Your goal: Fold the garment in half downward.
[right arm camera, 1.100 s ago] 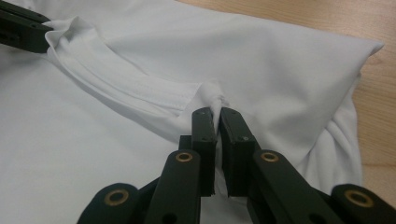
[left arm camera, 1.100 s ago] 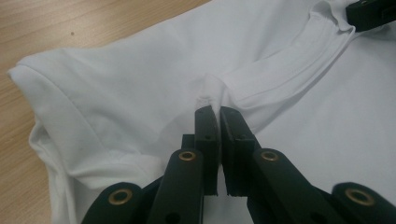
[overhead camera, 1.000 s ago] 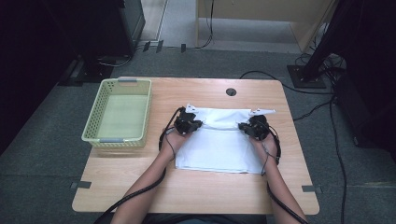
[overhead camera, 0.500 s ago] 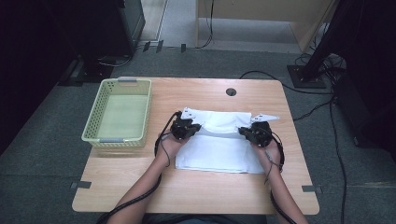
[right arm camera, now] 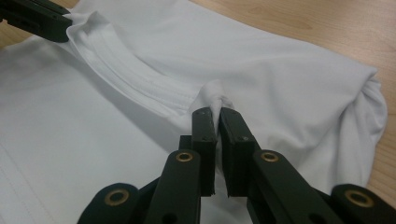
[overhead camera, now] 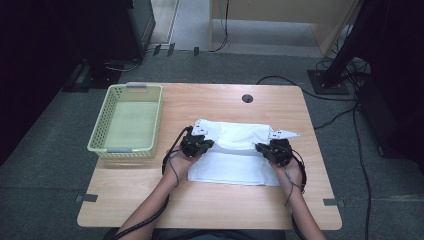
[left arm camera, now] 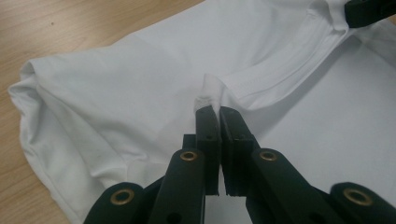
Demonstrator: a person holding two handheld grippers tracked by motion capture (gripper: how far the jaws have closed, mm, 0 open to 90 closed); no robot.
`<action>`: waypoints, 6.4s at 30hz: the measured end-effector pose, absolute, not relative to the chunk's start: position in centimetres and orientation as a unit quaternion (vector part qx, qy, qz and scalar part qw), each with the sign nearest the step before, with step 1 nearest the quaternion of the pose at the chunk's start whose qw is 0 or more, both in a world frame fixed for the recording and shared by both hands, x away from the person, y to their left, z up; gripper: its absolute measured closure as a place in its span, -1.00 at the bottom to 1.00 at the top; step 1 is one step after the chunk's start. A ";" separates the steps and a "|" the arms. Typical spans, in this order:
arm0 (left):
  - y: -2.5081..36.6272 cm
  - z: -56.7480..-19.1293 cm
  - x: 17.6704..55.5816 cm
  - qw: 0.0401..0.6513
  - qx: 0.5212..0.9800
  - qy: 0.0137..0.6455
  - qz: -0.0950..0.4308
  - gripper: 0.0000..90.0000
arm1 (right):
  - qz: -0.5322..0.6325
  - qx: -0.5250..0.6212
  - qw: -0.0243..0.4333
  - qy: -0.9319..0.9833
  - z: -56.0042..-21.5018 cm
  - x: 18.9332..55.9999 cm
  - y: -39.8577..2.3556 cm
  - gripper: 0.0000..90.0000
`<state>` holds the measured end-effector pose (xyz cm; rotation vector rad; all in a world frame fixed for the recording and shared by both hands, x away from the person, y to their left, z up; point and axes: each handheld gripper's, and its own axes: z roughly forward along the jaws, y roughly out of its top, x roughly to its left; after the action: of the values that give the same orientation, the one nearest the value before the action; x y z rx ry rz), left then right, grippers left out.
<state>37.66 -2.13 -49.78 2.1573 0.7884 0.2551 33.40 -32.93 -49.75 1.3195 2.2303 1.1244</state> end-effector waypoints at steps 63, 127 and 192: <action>-3.5 -51.1 41.9 0.377 0.862 0.322 0.107 0.97 | 0.372 0.478 0.148 0.782 -51.7 37.8 -33.3 0.91; -0.1 -50.8 36.6 0.395 0.851 0.336 0.089 0.23 | 0.404 0.468 0.123 0.776 -50.4 31.6 -34.4 0.33; 1.2 -50.8 38.4 0.392 0.831 0.368 0.142 -0.52 | 0.412 0.530 0.148 0.726 -52.6 32.7 -36.1 -0.58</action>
<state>38.40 1.23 -50.79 2.1105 0.9344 0.3594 32.65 -36.10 -52.60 1.5248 2.0883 1.1835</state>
